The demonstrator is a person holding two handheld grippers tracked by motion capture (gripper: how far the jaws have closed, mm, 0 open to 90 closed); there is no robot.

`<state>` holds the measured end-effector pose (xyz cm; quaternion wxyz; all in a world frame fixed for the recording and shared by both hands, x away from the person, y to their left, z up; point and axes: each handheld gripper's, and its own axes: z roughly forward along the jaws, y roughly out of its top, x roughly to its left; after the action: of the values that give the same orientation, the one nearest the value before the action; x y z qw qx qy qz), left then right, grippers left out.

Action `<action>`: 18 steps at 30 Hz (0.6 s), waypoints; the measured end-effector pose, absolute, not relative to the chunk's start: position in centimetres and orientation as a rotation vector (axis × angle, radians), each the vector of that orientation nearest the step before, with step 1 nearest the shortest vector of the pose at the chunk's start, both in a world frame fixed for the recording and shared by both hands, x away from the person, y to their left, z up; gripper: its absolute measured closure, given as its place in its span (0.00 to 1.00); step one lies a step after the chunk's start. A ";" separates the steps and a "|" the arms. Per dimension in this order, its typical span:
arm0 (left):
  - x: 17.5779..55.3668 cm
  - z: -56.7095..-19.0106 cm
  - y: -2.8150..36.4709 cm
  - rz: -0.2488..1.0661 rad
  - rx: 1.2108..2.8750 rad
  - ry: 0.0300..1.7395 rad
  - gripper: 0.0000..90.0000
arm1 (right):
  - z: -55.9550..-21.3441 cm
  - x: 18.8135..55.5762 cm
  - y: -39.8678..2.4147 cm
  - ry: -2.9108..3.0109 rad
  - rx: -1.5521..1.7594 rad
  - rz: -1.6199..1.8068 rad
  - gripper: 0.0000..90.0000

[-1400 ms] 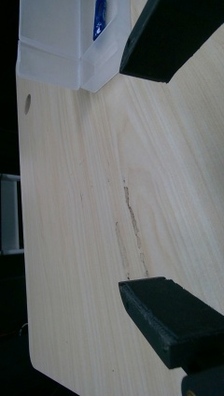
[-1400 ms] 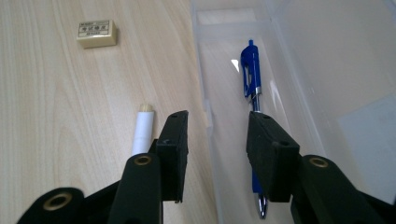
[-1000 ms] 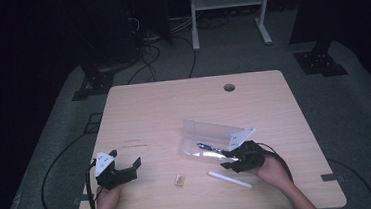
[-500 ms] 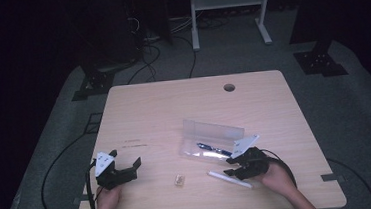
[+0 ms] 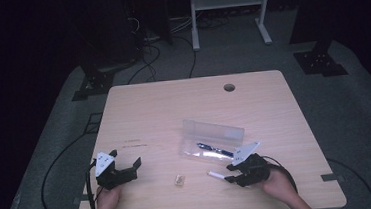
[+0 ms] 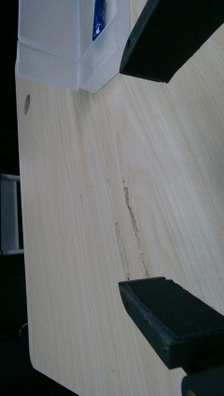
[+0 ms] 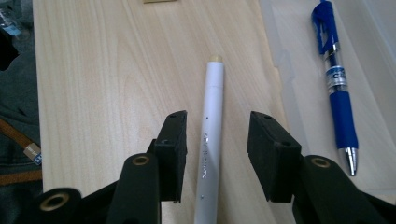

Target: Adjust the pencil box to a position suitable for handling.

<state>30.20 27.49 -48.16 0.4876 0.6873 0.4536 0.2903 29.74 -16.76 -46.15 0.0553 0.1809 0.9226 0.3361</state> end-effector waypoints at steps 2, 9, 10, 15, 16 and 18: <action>30.2 -48.2 27.5 0.706 1.672 1.103 0.00 | -46.3 29.6 -16.8 2.802 0.551 1.023 0.64; 30.2 -48.2 27.5 0.706 1.672 1.102 0.00 | -46.9 29.3 -16.9 2.810 0.557 1.017 0.66; 30.2 -48.2 27.5 0.707 1.671 1.102 0.00 | -47.0 29.3 -16.9 2.812 0.557 1.019 0.67; 30.2 -48.2 27.5 0.706 1.671 1.103 0.00 | -47.4 29.2 -16.8 2.814 0.557 1.010 0.68; 30.2 -48.2 27.5 0.706 1.671 1.103 0.00 | -47.5 29.1 -16.8 2.816 0.564 1.003 0.68; 30.2 -48.2 27.5 0.706 1.671 1.103 0.00 | -47.5 29.1 -16.8 2.813 0.559 0.995 0.68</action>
<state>30.19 27.49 -48.16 0.4875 0.6872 0.4536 0.2904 29.14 -16.78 -47.53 0.0528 0.1840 0.9253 0.3273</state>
